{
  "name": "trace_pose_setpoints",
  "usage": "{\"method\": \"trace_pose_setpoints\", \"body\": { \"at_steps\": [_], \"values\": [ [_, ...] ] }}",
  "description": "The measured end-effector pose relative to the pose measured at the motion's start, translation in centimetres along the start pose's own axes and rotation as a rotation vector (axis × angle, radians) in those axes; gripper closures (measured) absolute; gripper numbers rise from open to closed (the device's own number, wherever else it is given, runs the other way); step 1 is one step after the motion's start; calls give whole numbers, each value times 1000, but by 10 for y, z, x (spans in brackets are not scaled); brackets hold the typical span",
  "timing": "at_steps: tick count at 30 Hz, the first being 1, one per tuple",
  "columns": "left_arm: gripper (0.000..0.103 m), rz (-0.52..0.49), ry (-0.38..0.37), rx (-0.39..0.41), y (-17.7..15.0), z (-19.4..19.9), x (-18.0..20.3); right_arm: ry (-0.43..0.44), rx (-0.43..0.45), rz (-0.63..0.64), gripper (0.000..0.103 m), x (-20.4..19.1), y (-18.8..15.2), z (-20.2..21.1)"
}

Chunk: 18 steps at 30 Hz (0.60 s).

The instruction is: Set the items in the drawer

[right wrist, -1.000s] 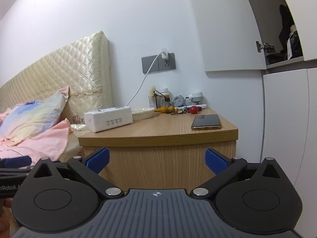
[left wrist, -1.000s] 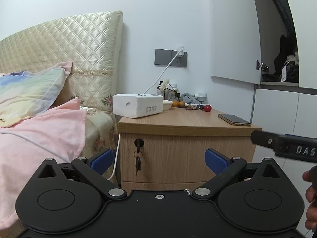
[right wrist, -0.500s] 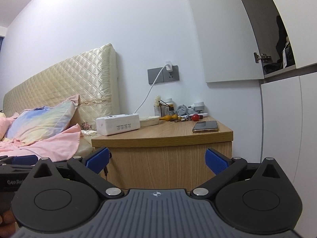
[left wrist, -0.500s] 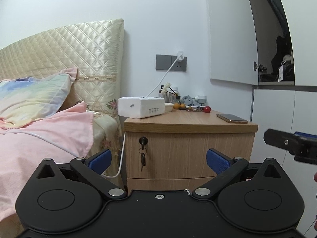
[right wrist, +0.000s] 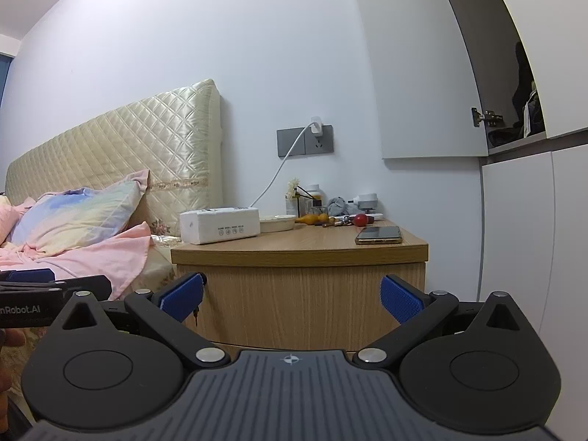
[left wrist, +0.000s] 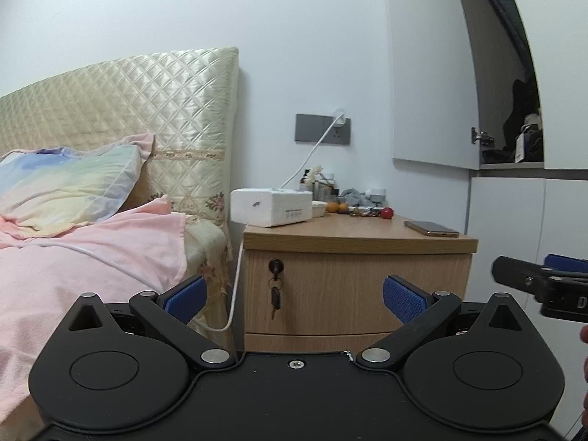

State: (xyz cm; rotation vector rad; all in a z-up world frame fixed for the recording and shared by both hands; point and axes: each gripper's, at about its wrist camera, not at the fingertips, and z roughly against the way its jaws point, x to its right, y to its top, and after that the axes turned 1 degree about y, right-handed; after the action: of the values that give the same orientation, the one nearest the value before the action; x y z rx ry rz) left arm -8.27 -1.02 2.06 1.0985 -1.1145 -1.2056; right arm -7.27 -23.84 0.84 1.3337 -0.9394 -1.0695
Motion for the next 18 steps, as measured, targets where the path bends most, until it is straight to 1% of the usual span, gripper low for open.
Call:
{"method": "trace_pose_setpoints", "body": {
  "at_steps": [6,11,18],
  "values": [
    [1,5,29,-31,0,-5,-2,-15,-4,8,0,-3,-2,0],
    [1,17,33,-17,0,-3,-4,-28,-7,16,0,-5,-3,1],
    [1,11,53,-24,-1,-3,-4,-46,-9,19,0,-6,-4,2]
  ]
}}
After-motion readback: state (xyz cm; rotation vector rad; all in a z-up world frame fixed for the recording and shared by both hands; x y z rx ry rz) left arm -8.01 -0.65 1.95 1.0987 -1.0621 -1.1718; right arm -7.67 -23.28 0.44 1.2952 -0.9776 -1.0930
